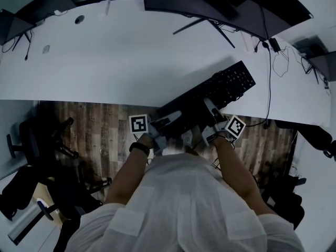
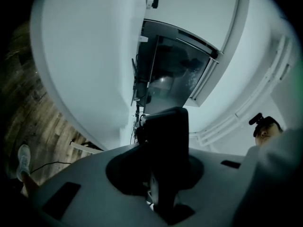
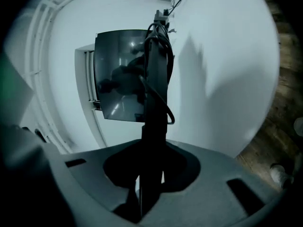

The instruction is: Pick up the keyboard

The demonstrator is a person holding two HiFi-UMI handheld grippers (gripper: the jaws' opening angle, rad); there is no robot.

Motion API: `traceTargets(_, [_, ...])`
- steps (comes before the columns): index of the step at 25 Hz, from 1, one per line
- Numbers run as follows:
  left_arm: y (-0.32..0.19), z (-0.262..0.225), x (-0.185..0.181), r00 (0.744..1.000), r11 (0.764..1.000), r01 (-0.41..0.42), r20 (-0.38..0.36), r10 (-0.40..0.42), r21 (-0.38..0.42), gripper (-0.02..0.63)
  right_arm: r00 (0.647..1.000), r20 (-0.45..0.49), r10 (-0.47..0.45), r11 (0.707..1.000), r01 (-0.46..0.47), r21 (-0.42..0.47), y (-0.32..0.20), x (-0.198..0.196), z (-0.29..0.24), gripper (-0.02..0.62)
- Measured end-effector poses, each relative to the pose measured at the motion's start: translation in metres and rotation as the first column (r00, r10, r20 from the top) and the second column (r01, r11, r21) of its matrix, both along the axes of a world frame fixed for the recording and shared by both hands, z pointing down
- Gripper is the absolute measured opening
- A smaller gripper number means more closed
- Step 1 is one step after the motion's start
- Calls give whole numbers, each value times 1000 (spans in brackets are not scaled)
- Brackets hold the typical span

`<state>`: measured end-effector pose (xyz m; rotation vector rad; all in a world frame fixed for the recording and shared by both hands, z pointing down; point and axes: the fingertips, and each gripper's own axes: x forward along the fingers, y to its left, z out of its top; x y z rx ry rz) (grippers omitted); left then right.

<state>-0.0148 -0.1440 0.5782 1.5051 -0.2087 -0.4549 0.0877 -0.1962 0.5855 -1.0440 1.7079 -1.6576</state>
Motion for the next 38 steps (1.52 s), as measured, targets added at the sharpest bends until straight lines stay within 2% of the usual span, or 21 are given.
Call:
traceTargets(4, [-14, -31, -5, 1000, 997, 17, 6, -18, 80, 75, 1000, -3, -26, 995, 26, 96, -15, -6, -39, 69])
traceTargets(10, [-27, -76, -16, 999, 986, 6, 42, -13, 168, 78, 999, 35, -33, 984, 26, 175, -26, -16, -84, 69])
traceTargets(18, [-26, -125, -22, 999, 975, -3, 40, -6, 224, 78, 998, 33, -60, 961, 49, 273, -24, -20, -134, 71])
traceTargets(26, [-25, -144, -19, 1000, 964, -7, 19, 2, 266, 78, 998, 45, -47, 951, 31, 307, -21, -16, -153, 69])
traceTargets(38, [-25, -143, -17, 999, 965, -34, 22, 30, 260, 80, 998, 49, -25, 958, 10, 288, -18, -13, -149, 69])
